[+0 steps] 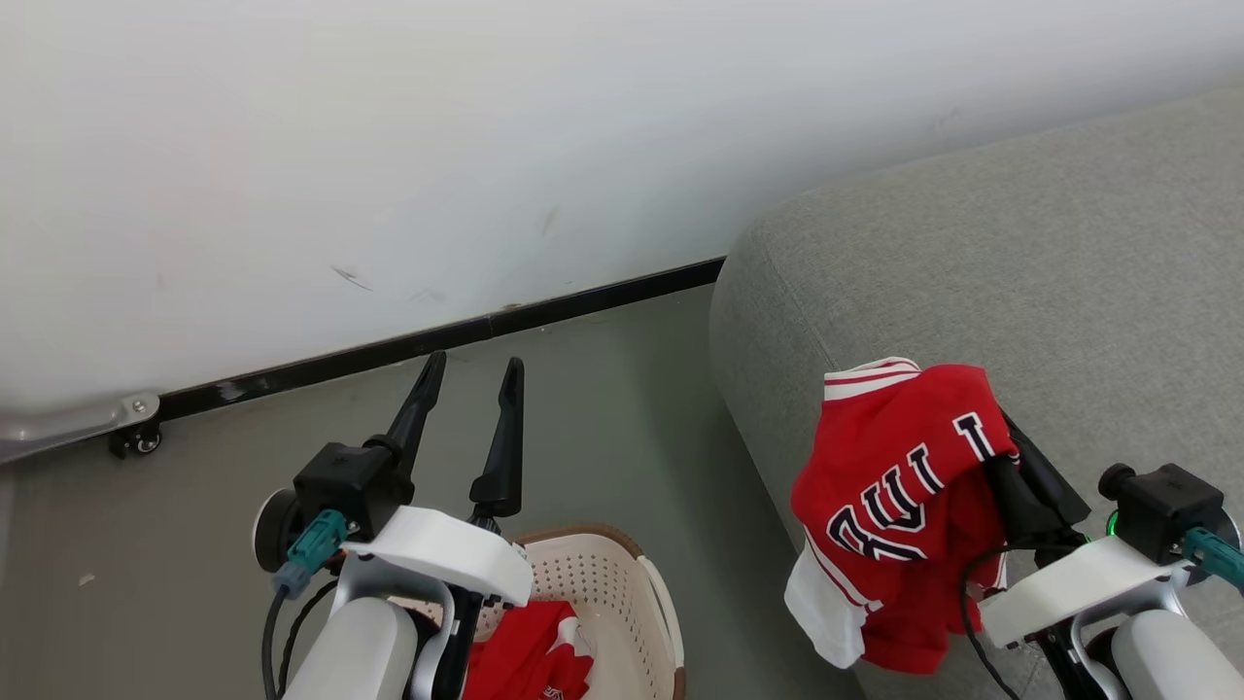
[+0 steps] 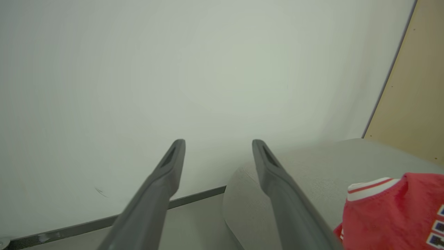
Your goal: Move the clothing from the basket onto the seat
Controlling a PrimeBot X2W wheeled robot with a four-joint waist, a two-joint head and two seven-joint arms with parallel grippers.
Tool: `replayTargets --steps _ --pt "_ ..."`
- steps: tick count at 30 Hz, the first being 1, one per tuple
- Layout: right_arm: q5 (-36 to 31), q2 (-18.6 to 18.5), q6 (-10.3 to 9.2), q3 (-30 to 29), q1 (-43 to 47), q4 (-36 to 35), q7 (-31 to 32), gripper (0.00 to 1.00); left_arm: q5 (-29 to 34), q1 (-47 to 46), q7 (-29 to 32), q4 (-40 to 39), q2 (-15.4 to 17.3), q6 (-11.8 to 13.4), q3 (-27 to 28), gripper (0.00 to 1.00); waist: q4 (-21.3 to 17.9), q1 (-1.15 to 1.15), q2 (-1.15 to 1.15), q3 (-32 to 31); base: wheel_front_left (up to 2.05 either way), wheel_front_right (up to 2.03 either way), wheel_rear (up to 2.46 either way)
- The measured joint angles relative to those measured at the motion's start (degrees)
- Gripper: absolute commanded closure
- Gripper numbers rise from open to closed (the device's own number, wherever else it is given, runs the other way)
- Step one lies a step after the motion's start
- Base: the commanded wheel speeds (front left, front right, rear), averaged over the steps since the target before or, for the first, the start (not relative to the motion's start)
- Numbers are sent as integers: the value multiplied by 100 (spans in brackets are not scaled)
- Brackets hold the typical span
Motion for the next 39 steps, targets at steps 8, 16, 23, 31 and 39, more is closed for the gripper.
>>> replayTargets --steps 8,16,23,31,39 --pt "18 -127 0 0 -34 -156 233 100 91 153 0 -187 23 15 157 0 -234 0 0 36 0 0 0" --pt "9 -464 1 -240 -764 -286 455 100 191 281 0 -411 121 63 298 0 -280 0 0 194 0 0 0" --pt "57 -762 0 -400 -1662 -359 723 100 255 383 0 -720 249 119 423 0 -254 0 0 408 0 0 0" --pt "339 -1133 0 -658 -2491 -266 1090 100 355 383 -35 -1021 388 162 515 0 -161 0 0 689 0 0 0" --pt "526 -1500 0 -921 -3106 49 1346 100 446 383 -43 -1265 523 194 554 0 -30 0 0 1039 0 0 0"
